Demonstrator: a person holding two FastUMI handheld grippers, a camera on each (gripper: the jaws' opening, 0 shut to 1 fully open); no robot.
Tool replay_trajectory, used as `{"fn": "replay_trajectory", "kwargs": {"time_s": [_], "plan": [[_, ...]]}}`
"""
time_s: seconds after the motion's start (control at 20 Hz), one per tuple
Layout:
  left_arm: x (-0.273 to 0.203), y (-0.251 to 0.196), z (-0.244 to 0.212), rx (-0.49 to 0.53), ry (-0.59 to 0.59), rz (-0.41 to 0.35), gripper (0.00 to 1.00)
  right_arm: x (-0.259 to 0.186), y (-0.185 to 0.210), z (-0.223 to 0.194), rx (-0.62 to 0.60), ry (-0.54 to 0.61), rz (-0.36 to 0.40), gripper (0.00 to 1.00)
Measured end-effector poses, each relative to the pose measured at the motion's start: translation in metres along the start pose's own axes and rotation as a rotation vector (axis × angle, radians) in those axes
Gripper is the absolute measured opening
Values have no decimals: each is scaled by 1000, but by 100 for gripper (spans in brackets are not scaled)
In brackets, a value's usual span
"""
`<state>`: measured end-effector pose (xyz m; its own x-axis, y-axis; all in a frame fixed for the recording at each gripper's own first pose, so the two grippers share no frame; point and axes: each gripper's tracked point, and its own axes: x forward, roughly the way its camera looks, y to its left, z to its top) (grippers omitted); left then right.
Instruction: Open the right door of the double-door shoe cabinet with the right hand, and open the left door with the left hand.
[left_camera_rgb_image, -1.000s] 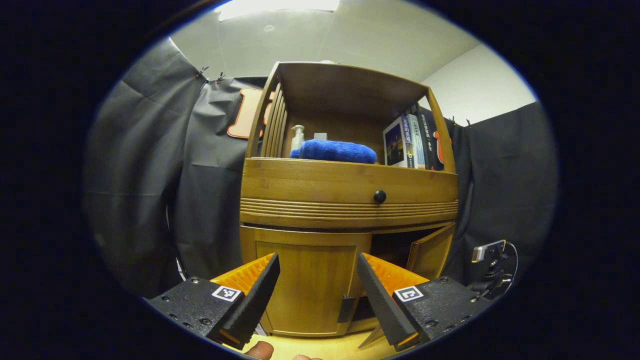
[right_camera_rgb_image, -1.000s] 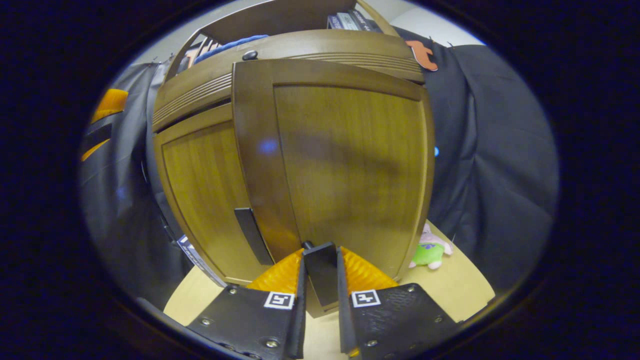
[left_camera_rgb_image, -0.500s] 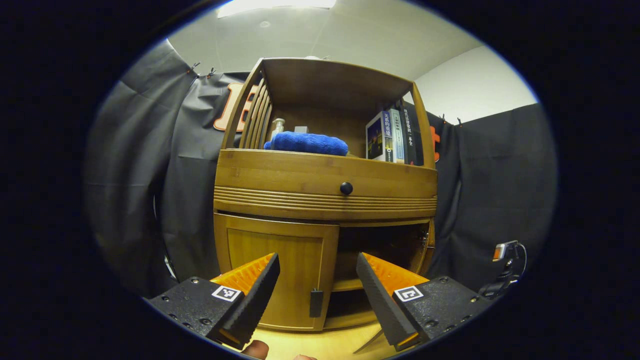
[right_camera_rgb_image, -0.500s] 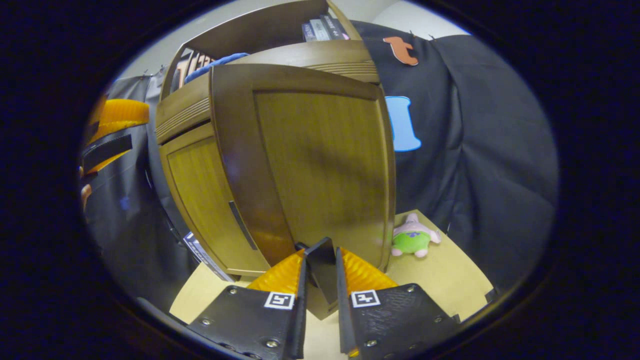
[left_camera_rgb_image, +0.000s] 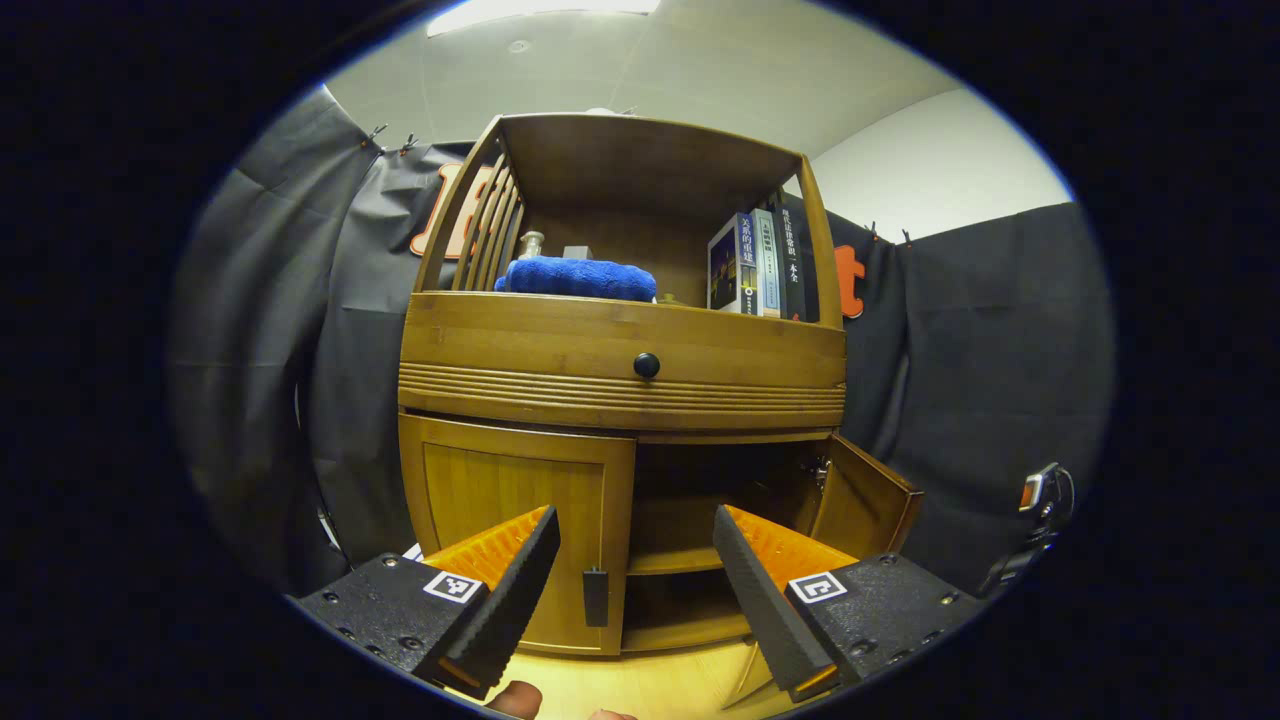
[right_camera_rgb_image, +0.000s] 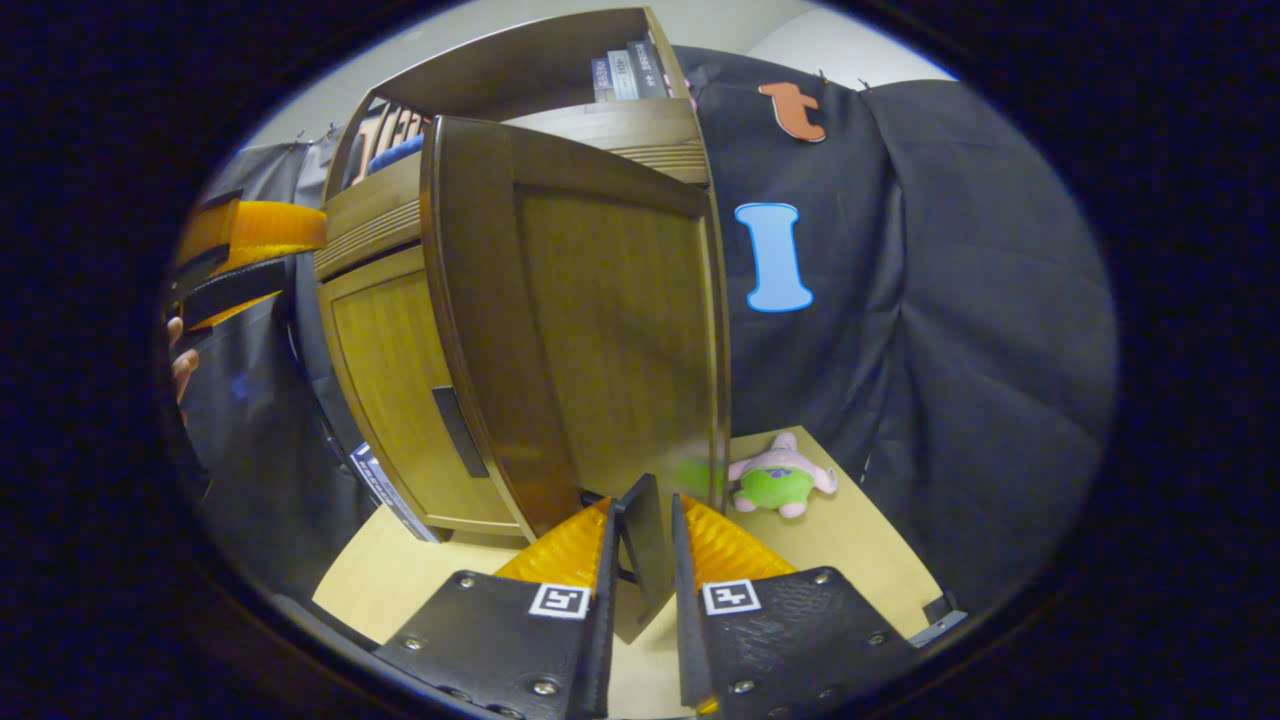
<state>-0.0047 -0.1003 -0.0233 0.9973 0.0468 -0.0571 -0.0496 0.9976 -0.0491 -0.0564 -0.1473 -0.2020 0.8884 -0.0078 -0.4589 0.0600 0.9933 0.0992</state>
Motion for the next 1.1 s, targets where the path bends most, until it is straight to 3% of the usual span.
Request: {"fn": "replay_trajectory", "kwargs": {"time_s": [0.1,0.3,0.35,0.4,1.1], "plan": [[1,-7,-4,-3,8,-5,92,-5,-13,1,11,-2,-12,27],[3,-19,-11,-8,25,-16,96,-16,-39,0,12,-1,-48,27],[3,-22,-13,-10,29,-19,92,-12,-50,2,7,-11,-75,27],[3,-25,-14,-11,33,-22,96,-17,-60,2,2,-14,-98,18],[23,-21,-31,-1,78,-7,92,-36,-136,19,26,-61,-246,18]]}}
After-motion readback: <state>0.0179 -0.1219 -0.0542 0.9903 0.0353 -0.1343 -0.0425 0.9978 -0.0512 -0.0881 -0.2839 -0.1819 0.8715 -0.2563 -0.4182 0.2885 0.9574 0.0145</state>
